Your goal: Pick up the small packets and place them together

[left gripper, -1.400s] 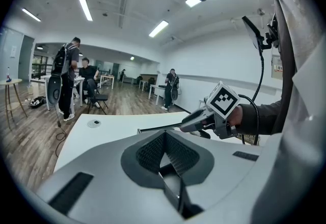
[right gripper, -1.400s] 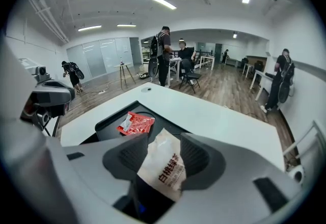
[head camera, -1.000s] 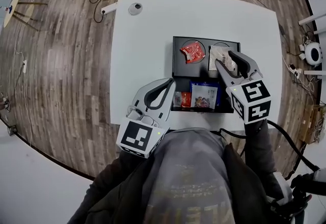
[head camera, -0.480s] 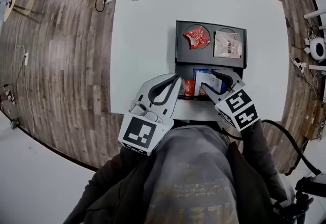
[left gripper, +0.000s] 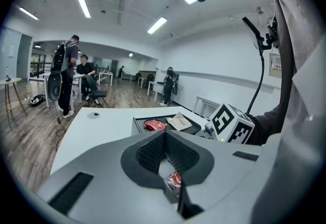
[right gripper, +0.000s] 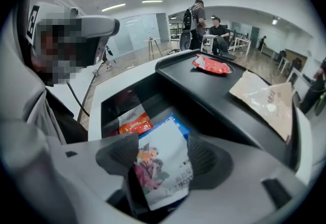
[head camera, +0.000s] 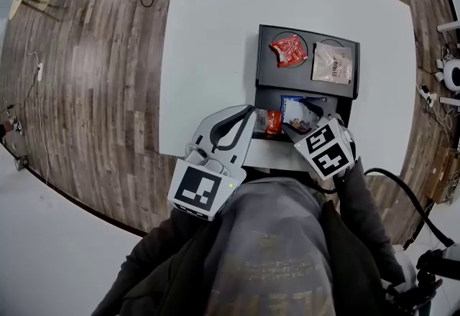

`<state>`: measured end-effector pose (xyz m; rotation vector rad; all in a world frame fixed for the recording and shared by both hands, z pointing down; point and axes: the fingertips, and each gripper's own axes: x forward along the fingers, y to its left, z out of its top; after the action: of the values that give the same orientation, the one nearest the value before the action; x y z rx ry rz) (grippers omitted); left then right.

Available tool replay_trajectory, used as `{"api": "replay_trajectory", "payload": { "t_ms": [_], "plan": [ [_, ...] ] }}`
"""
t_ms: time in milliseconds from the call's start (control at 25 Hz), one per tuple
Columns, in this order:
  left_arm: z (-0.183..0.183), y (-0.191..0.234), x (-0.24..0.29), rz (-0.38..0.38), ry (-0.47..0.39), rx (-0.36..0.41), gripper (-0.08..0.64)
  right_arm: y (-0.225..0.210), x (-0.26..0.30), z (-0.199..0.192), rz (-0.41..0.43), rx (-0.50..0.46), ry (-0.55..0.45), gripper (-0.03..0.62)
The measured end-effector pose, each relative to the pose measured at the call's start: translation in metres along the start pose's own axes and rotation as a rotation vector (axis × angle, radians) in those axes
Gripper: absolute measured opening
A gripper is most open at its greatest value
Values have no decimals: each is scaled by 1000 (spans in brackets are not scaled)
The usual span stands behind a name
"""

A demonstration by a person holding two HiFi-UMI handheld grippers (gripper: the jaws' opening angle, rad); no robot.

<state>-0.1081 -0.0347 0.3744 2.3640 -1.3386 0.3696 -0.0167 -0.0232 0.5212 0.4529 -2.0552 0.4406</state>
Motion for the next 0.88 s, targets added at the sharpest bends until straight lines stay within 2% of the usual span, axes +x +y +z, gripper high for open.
{"api": "replay_trajectory", "payload": {
  "t_ms": [120,160,200,320,640,880],
  "plan": [
    [0,1,-1,3,-8,1,3,-4,2,-2,-42,-45,14,264],
    [0,1,-1,3,-9,-1,3,-5,1,-1,-54,-47,8,232],
    [0,1,-1,2,-8,-3,3,-8,0,-1,-63,-39,0,169],
    [1,2,-2,2,-10,-5,3,-13,-3,0,-77,-10,-21,101],
    [12,-4,-3,-23,-47,29,3,-8,-19,10,-121,-30,-68,83],
    [25,-11,-8,-47,-97,59,3,9,-44,28,-112,-16,-127,83]
  ]
}}
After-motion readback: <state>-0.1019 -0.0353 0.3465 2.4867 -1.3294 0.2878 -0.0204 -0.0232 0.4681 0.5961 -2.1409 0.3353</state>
